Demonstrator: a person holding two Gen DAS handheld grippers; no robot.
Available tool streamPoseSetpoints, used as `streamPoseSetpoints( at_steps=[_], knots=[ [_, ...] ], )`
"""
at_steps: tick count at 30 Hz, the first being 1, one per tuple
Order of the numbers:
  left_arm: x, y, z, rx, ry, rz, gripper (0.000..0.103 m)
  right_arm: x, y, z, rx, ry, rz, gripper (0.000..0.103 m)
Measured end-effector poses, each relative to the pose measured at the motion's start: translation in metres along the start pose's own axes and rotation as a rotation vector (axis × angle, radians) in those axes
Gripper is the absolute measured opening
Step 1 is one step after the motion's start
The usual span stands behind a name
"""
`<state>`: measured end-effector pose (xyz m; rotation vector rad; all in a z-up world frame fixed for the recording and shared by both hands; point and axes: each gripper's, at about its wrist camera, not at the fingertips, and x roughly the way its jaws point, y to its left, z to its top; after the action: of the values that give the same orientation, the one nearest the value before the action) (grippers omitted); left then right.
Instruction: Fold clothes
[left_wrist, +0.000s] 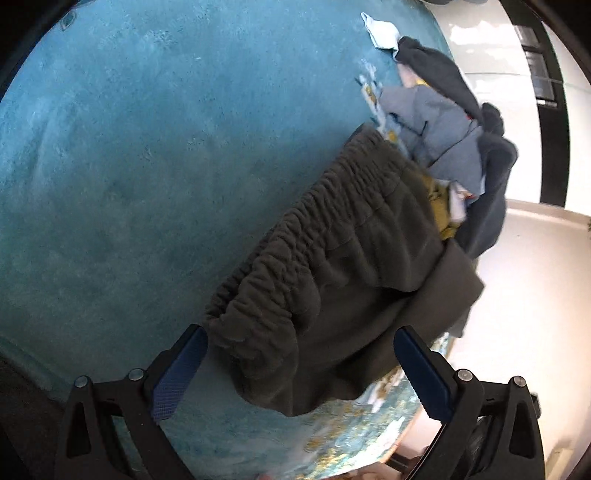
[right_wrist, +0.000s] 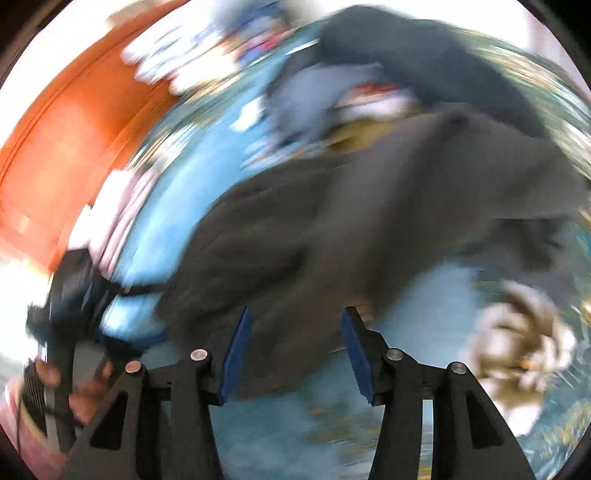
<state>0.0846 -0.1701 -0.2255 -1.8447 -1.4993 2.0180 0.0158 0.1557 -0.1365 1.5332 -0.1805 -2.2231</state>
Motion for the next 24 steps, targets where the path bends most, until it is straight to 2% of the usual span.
streamPoseSetpoints(
  at_steps=[4,7,10,12,15,19,22,24],
  knots=[
    [0.005,0.001,0.002,-0.003,-0.01,0.05,0.074,-0.018,-0.044,0.022,0.189,-0.079,-0.025,0.052],
    [0.007,0.009,0.004,-0.042,-0.004,0.068,0.043,-0.02,-0.047,0.043,0.208,-0.118,-0.011,0.052],
    [-0.004,0.012,0.008,-0.049,-0.042,0.046,0.029,-0.013,-0.044,0.066,0.222,-0.134,0.02,0.052],
    [-0.017,0.012,0.012,-0.038,-0.081,0.025,0.026,-0.006,-0.042,0.081,0.234,-0.136,0.034,0.052],
    [-0.035,0.011,0.018,-0.022,-0.139,-0.007,0.025,0.012,-0.045,0.098,0.295,-0.109,-0.008,0.052],
    [-0.087,0.014,0.041,0.005,-0.267,-0.026,0.024,0.026,-0.054,0.115,0.356,-0.094,-0.011,0.052],
    [-0.118,0.024,0.058,0.002,-0.339,-0.03,0.024,0.046,-0.07,0.118,0.503,-0.025,0.019,0.052],
    [-0.125,0.034,0.063,-0.002,-0.351,-0.038,0.024,0.06,-0.083,0.109,0.641,0.018,0.071,0.045]
  ],
)
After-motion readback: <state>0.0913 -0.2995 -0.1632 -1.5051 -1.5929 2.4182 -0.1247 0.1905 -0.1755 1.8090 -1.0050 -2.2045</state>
